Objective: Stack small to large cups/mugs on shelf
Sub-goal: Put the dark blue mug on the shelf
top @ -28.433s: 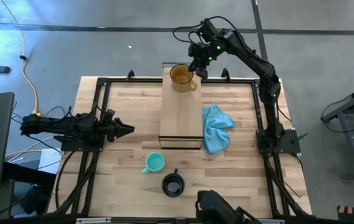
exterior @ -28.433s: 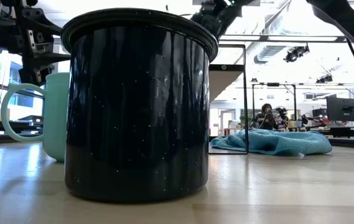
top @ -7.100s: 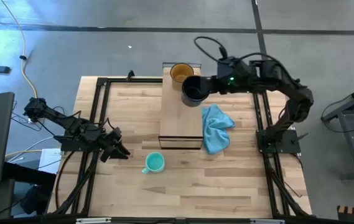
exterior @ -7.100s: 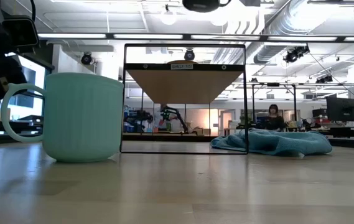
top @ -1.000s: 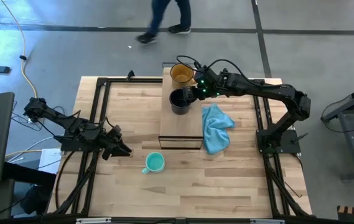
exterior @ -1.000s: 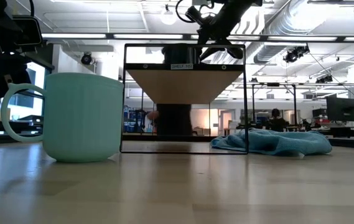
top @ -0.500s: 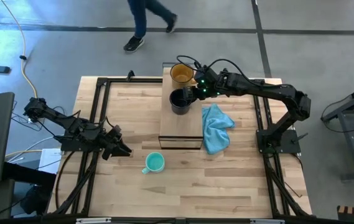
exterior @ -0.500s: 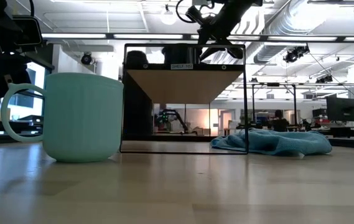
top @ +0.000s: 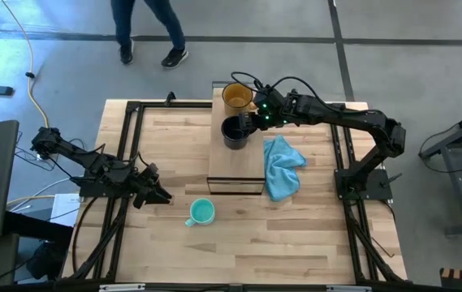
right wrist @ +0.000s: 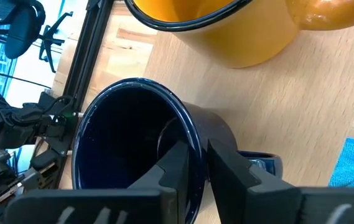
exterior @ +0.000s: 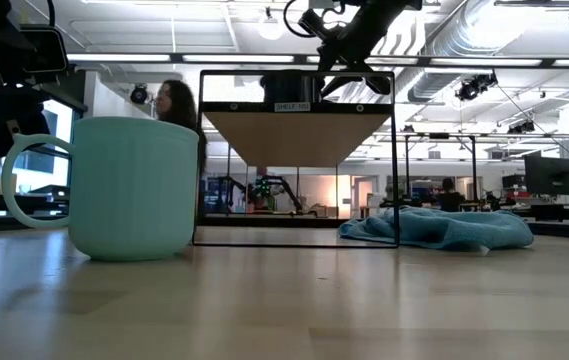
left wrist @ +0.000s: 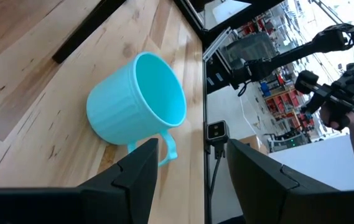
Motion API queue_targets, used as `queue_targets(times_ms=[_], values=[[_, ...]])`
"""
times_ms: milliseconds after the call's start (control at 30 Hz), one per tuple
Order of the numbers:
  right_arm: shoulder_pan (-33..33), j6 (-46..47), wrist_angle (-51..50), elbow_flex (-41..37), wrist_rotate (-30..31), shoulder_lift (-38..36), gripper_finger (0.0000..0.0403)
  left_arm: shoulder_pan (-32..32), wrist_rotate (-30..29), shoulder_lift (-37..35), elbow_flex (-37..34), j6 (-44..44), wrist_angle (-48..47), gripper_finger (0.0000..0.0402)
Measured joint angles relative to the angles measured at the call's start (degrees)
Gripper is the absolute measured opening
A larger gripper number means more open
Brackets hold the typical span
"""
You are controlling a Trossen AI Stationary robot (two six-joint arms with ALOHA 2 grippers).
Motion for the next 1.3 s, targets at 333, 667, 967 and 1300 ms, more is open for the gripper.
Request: queue_targets(times_ms=[333,667,967,1300], values=[[0.0,2.4,-0.1,0.0,-0.8,-0.1,0.0098,0.0,0.0,0.0,0.0,0.1,0.0,0.0179],[0.8,2.9,-1.0,0.0,1.7,-0.1,0.0105,0.0,0.0,0.0,0.0,0.5,0.0,0.0179],[0.5,1.2,-1.2,0.0,2.8,-1.3,0.0105,0.0,0.0,0.0,0.0,0.7,-0.1,0.0179],[-0.1,-0.2,-2.9,0.0,1.8,-1.8,0.0105,0.0,0.0,0.0,0.0,0.7,-0.2,0.0179]])
